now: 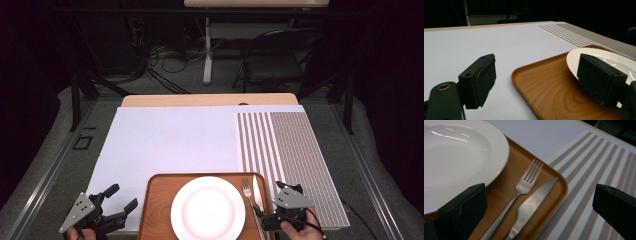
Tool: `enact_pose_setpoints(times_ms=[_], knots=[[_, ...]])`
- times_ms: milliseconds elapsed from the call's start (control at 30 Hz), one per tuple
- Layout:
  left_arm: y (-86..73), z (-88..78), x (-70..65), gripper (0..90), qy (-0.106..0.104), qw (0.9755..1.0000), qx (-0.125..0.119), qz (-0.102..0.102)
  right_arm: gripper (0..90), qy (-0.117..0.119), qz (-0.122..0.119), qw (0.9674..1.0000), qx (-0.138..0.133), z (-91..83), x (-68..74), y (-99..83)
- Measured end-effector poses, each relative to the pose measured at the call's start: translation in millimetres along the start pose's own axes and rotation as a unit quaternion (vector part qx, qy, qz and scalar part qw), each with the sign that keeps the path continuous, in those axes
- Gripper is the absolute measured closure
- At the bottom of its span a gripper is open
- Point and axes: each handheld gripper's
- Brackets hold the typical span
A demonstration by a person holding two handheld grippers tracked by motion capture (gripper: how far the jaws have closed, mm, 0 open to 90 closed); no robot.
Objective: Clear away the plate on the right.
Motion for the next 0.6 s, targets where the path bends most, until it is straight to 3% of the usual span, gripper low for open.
enact_pose_setpoints(times_ms=[267, 433, 600], knots=[[-0.2, -0.3, 2.9, 15.8, 0.010, 0.9999, -0.001, 0.000, 0.0, -0.040, 0.043, 0.9982, 0.001, -15.3, -22.7, -18.8], [-0.4, -2.5, 6.4, 15.8, 0.017, 0.9998, -0.001, 0.004, 0.0, -0.067, 0.070, 0.9953, 0.000, -22.3, -32.3, -31.1], [-0.7, -2.8, 8.5, 15.8, 0.024, 0.9997, 0.001, 0.005, 0.0, -0.073, 0.090, 0.9932, 0.002, -24.1, -39.6, -36.5]])
Point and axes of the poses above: each handheld gripper's, and its own axes: z roughly forward along the jaws, y roughly out of its top, x roughly to its left, and after that the axes turned 1 degree about -z, right-handed
